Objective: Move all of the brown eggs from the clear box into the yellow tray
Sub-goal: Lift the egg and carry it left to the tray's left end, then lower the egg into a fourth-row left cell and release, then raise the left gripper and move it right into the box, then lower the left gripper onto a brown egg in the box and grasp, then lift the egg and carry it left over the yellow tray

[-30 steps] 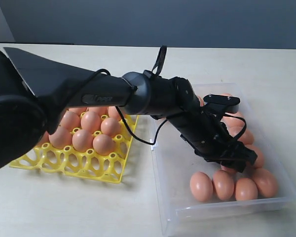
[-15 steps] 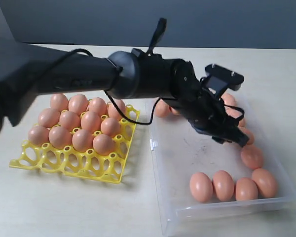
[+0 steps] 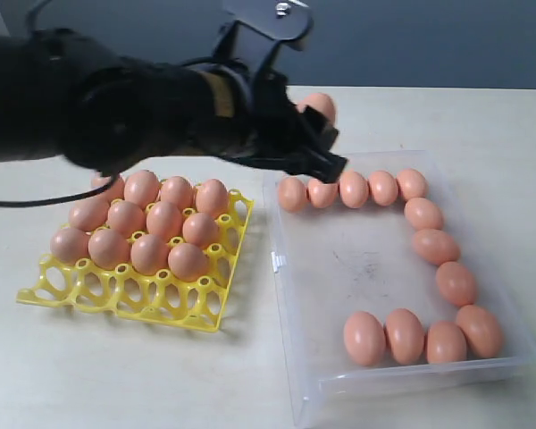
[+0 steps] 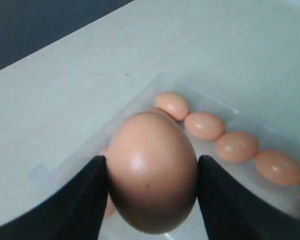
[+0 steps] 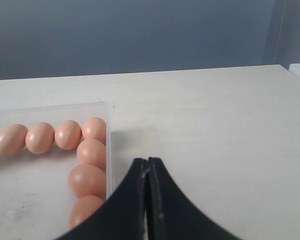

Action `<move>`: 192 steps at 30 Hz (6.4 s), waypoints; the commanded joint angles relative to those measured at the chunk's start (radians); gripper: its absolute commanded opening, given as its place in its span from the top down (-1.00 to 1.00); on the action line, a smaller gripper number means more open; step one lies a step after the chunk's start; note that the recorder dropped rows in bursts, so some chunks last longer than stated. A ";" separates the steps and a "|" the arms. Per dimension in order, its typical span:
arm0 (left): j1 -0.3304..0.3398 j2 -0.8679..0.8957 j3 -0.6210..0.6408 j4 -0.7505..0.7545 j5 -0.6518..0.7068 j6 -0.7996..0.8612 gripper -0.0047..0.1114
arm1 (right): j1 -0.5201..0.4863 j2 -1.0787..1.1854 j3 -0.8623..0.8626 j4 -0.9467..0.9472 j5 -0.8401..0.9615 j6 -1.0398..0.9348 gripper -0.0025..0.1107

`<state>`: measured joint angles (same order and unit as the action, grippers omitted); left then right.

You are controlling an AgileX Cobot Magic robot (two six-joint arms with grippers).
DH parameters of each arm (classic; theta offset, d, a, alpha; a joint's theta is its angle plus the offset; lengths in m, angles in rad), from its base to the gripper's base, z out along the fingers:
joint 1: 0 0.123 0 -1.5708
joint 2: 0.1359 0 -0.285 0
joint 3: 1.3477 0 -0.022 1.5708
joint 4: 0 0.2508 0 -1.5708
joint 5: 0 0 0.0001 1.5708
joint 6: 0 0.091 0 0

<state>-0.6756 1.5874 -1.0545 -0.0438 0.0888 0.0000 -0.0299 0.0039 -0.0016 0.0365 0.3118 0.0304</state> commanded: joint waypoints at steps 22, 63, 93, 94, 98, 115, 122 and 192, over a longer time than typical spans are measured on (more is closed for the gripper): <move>0.338 -0.430 0.994 -0.393 -0.734 0.218 0.91 | 0.000 -0.004 0.002 -0.001 -0.007 -0.005 0.97; 0.338 -0.179 0.993 -0.390 -0.801 0.130 0.06 | 0.000 -0.004 0.002 -0.001 -0.007 -0.005 0.97; 0.308 -0.187 0.449 -0.198 -0.122 0.104 -0.09 | 0.000 -0.004 0.002 -0.001 -0.007 -0.005 0.97; 0.296 -0.187 0.408 -0.198 -0.101 0.104 -0.09 | 0.000 -0.004 0.002 -0.001 -0.007 -0.005 0.97; 0.195 -0.161 0.183 -0.177 0.065 0.116 -0.09 | 0.000 -0.004 0.002 -0.001 -0.007 -0.005 0.97; 0.016 0.322 -0.239 -0.689 0.776 0.330 -0.09 | 0.000 -0.004 0.002 -0.001 -0.007 -0.005 0.97; 0.016 0.390 -0.239 -0.801 0.729 0.348 -0.09 | 0.000 -0.004 0.002 -0.001 -0.007 -0.005 0.97; -0.065 -0.105 0.202 -0.110 -0.226 0.062 0.91 | 0.000 -0.004 0.002 -0.001 -0.007 -0.005 0.97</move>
<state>-0.7913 1.5577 -0.9666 -0.1496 -0.0327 0.0676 -0.0299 0.0039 -0.0016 0.0365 0.3118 0.0304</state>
